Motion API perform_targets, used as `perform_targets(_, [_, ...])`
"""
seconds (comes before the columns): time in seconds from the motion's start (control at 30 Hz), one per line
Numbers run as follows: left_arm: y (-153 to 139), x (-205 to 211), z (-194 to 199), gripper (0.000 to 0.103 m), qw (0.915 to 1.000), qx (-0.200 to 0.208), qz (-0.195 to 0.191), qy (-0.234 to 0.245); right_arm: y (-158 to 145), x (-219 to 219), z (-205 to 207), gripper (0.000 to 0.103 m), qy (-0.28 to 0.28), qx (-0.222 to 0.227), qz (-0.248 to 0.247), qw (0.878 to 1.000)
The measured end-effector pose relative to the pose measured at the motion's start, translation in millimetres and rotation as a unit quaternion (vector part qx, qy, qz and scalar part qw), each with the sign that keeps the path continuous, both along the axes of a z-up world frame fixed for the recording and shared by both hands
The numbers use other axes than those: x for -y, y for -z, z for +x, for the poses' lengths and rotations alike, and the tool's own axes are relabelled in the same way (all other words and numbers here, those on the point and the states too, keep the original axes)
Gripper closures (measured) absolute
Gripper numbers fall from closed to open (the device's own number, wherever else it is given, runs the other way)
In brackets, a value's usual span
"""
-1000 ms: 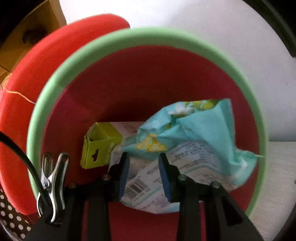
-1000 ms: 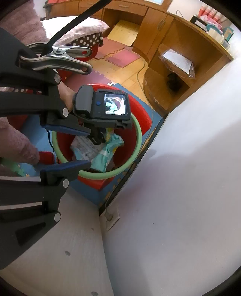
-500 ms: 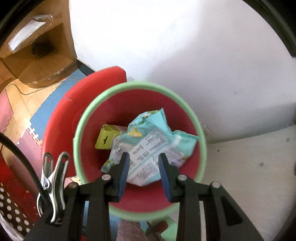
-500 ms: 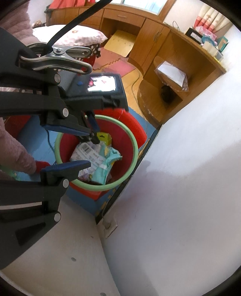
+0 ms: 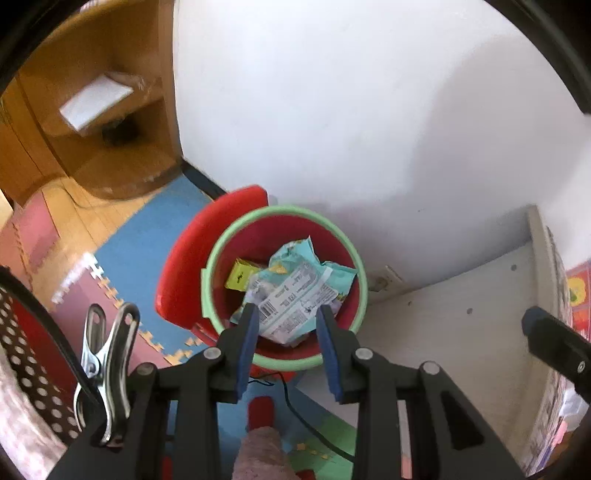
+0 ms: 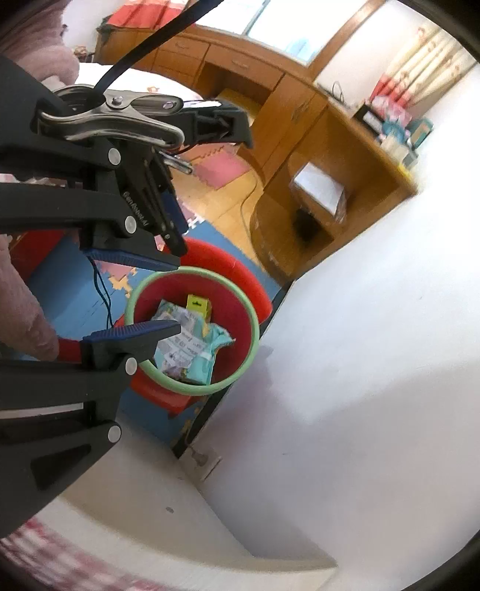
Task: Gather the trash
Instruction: 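Move both grippers from the bucket back to the trash pile on the bed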
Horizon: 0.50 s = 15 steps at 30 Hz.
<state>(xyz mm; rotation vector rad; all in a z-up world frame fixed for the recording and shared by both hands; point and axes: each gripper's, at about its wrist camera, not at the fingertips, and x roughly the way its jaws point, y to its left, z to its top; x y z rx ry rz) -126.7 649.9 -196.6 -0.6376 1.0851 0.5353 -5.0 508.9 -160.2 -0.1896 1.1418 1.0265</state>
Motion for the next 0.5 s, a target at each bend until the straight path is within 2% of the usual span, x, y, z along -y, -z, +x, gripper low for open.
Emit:
perform_targets(0.23, [-57,35,-12,0.07,0.9991,0.02,0.034,0.017,-40,49,-31,0.073,-0.01,0.02,0.061,0.998])
perform_targets(0.5, [-122,100,-25,0.07,0.9946,0.056,0.069,0.053,-88,132,-62,0.073,0.016,0.056,0.141,0.988])
